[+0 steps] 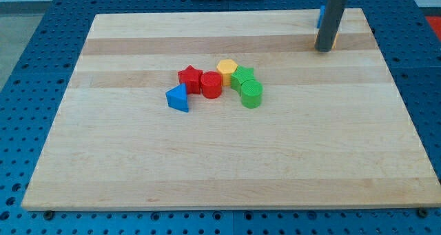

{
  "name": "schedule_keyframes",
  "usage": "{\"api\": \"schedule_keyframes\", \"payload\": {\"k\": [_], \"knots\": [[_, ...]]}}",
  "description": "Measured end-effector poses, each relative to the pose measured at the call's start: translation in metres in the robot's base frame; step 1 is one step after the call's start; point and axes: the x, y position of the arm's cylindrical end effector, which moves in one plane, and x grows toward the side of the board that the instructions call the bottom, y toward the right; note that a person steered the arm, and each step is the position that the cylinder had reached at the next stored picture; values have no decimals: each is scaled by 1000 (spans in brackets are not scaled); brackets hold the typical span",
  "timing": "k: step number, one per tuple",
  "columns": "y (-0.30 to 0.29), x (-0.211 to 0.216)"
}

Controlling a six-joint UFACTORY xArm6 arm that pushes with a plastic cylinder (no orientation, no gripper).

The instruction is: Push the green circle to right side of the green star

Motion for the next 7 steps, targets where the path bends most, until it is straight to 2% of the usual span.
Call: {"api": "schedule_keyframes", "payload": {"k": [3, 4, 5, 7], "knots": [[8, -19], [8, 1], [7, 52], [-63, 135]]}}
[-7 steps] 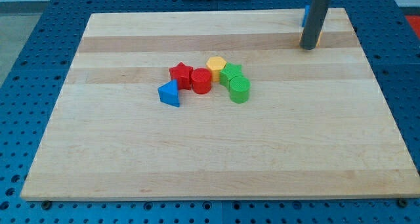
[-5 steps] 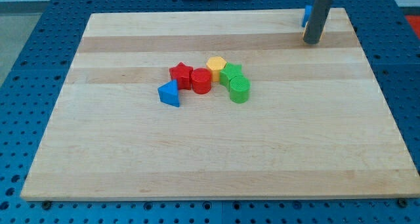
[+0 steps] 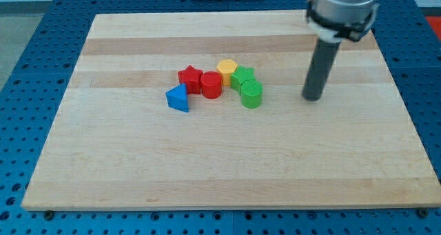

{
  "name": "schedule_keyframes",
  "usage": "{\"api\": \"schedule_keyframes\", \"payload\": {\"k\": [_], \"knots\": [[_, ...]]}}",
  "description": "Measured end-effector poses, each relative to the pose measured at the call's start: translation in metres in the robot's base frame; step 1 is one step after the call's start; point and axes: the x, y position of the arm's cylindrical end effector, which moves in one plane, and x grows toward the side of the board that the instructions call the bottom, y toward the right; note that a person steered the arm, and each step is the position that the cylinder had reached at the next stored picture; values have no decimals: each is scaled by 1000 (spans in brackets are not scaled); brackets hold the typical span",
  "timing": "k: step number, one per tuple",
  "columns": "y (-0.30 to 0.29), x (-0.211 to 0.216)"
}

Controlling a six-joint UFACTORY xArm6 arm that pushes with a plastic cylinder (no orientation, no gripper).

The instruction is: Push the green circle to right side of the green star

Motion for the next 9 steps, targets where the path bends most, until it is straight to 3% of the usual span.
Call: {"api": "schedule_keyframes", "payload": {"k": [1, 3, 6, 9], "knots": [[-60, 30], [-125, 21], [-76, 7], [-17, -43]]}}
